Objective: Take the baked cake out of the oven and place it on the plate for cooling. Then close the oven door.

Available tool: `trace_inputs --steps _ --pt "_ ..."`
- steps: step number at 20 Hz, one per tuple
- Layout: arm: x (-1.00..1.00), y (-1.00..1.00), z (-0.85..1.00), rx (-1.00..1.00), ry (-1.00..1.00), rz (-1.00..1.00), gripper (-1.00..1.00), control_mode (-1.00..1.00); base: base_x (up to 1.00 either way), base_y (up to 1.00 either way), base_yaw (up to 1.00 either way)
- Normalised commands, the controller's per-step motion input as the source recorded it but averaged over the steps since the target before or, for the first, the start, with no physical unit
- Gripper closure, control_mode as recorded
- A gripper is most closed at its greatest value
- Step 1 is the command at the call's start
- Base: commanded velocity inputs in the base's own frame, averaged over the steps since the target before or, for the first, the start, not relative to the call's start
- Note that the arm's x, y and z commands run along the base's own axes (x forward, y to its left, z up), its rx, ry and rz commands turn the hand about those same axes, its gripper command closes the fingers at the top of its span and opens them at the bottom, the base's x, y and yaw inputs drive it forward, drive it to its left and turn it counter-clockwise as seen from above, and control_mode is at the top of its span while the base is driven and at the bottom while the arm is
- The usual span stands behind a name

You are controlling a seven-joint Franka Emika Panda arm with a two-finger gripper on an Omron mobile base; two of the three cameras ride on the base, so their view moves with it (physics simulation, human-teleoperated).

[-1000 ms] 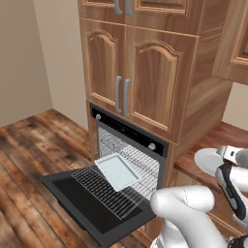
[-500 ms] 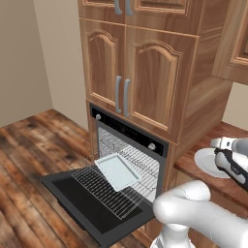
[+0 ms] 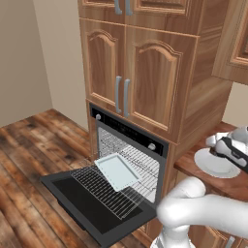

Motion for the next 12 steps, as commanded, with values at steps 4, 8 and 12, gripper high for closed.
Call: trace_inputs --steps 4,8,12 --pt "0.18 0.0 -0.49 0.0 0.16 0.16 1.0 -1.0 0.0 0.0 0.0" --pt "0.0 0.0 -0.44 0.0 0.08 0.15 1.0 -1.0 0.0 0.0 0.0" --pt "0.0 0.0 -0.39 0.0 0.02 0.15 1.0 -1.0 0.0 0.0 0.0"
